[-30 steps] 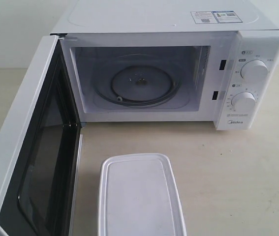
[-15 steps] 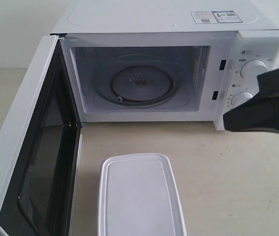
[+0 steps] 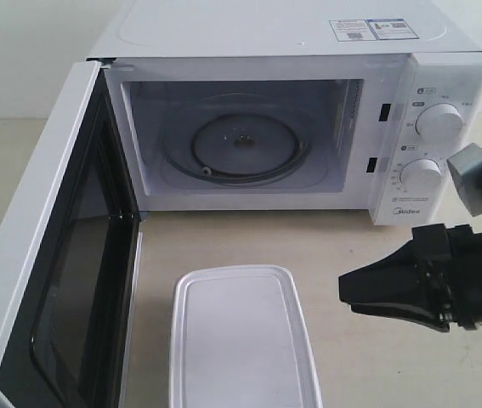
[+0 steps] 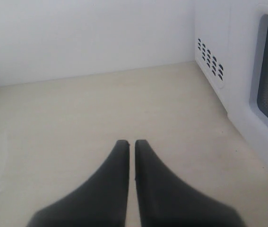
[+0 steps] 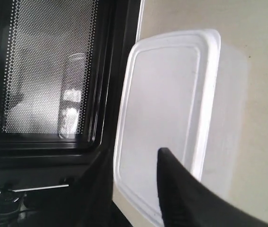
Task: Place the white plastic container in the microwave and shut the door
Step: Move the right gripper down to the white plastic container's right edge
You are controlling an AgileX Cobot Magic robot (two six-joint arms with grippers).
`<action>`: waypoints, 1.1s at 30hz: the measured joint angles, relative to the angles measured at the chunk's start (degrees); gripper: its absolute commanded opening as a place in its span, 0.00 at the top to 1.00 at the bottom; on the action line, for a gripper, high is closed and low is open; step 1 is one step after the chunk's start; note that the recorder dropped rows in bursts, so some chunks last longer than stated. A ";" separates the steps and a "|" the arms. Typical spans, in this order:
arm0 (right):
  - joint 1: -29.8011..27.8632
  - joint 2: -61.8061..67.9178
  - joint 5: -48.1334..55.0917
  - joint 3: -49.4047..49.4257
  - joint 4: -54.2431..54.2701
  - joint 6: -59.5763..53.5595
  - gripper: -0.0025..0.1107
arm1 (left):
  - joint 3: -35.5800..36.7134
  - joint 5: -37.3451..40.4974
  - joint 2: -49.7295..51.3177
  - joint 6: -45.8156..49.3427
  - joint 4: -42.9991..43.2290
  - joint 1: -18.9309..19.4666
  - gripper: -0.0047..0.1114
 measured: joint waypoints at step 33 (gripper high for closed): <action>8.43 22.58 -4.63 -0.27 14.08 -18.53 0.65 | 0.00 0.00 0.00 0.00 0.00 0.00 0.92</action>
